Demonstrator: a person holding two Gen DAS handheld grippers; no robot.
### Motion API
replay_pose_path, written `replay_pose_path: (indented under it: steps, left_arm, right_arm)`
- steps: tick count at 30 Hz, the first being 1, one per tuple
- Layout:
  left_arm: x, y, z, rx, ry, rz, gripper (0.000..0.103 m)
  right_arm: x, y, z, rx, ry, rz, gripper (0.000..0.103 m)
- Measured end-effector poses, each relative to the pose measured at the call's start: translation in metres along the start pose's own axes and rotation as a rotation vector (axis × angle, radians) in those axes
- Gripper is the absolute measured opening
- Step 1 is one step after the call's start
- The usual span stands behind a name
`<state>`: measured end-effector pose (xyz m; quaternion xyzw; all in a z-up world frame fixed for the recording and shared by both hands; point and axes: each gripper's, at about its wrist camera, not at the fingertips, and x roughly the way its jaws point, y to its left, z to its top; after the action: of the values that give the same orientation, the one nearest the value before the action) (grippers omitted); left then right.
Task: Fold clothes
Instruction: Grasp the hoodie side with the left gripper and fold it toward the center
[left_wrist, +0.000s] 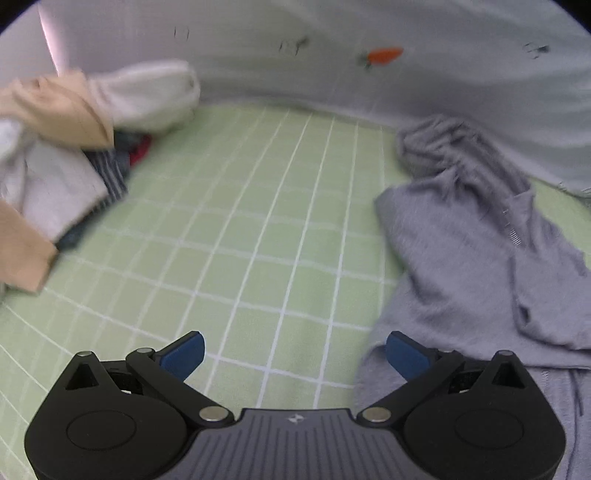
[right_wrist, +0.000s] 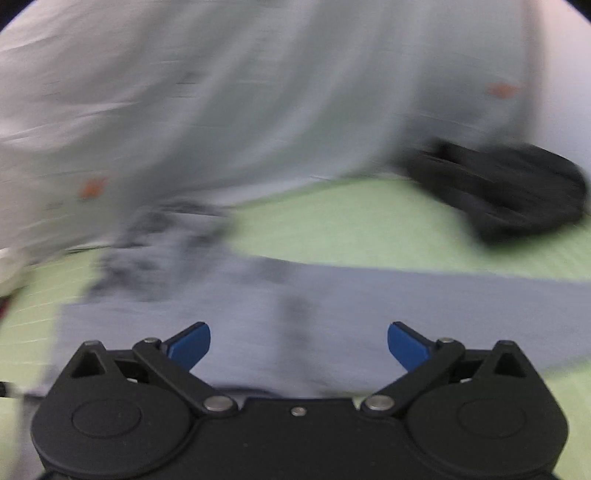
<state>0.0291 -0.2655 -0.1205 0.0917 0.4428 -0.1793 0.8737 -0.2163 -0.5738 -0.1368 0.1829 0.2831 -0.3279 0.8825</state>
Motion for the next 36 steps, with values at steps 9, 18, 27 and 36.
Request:
replay_pose_path:
  steps: [9, 18, 27, 36]
  left_arm:
    - [-0.014, -0.075, 0.024, 0.145, -0.076, -0.173, 0.103]
    - [0.031, -0.162, 0.034, 0.323, 0.030, -0.309, 0.103]
    - [0.057, -0.201, 0.019, 0.386, 0.105, -0.355, 0.075]
    - [0.037, -0.181, 0.020, 0.355, 0.022, -0.360, 0.005]
  right_arm:
    - [0.016, -0.113, -0.020, 0.226, 0.053, -0.254, 0.103]
    - [0.054, -0.138, -0.011, 0.202, 0.008, -0.369, 0.103]
    - [0.057, -0.132, -0.013, 0.173, -0.034, -0.408, 0.103]
    - [0.057, -0.132, -0.014, 0.172, -0.034, -0.409, 0.103]
